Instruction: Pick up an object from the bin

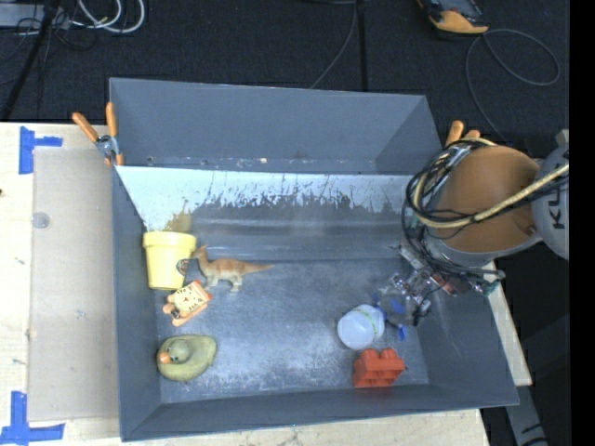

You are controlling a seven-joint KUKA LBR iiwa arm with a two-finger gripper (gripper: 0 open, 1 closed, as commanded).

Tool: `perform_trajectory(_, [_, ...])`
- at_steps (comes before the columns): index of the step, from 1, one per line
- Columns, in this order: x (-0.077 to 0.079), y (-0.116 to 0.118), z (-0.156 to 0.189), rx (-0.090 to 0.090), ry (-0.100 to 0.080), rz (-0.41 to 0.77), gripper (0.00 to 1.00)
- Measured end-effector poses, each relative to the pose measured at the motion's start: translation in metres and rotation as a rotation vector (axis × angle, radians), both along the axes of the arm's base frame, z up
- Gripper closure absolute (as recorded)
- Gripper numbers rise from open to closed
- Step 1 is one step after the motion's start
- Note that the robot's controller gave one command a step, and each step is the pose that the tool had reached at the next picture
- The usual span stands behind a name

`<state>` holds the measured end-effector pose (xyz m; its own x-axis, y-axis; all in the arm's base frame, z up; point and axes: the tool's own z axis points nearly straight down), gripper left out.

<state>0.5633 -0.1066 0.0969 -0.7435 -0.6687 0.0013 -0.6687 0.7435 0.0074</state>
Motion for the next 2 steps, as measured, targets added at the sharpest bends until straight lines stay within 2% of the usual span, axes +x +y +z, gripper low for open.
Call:
perform_trajectory(1, [-0.0002,-0.0003,-0.0002,0.001,0.000,-0.003,0.00])
perform_trajectory(2, [-0.0003,-0.0004,-0.0002,0.001,0.000,-0.004,0.00])
